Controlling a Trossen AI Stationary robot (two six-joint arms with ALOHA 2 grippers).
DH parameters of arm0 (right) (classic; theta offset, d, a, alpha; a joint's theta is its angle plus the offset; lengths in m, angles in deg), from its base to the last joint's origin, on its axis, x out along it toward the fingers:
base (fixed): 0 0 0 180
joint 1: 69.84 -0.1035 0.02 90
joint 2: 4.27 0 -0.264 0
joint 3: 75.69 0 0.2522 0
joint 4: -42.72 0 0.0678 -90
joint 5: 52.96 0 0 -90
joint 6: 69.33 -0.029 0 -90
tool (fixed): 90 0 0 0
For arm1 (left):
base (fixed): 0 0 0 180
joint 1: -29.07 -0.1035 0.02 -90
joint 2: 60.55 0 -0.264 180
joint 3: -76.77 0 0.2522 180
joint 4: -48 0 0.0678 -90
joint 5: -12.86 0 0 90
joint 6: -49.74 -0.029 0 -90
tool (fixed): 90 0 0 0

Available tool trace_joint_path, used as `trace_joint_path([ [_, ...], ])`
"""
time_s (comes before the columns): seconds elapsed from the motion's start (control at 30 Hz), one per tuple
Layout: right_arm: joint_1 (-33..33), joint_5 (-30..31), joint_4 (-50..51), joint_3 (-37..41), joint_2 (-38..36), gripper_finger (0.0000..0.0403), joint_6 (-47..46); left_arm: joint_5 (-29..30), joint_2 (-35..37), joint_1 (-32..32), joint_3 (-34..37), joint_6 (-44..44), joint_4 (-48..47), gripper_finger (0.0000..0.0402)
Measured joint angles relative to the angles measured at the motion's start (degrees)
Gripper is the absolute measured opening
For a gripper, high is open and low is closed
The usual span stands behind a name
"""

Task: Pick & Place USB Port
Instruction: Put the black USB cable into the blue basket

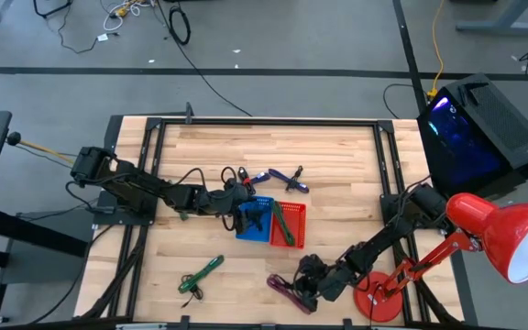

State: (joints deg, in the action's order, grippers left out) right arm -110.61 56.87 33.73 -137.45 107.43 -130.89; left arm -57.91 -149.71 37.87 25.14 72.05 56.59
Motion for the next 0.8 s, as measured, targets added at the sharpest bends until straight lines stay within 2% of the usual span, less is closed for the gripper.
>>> trace_joint_path([
  [0.13,1.4,-1.2,0.2,0.2,-1.2,0.0001,3.3,0.0,0.0,0.0,0.0,0.0,0.0,0.0211],
  [0.43,2.6,-2.7,8.0,0.1,-7.6,0.0001,6.2,0.0,0.0,0.0,0.0,0.0,0.0,0.0211],
  [0.63,3.3,-0.3,11.8,0.1,-13.9,0.0,11.0,0.0,0.0,0.0,0.0,0.3,0.0,0.0211],
  [0.8,3.8,5.2,16.5,0.1,-21.7,0.0,17.3,-2.5,0.0,0.0,0.0,1.0,1.5,0.0211],
])
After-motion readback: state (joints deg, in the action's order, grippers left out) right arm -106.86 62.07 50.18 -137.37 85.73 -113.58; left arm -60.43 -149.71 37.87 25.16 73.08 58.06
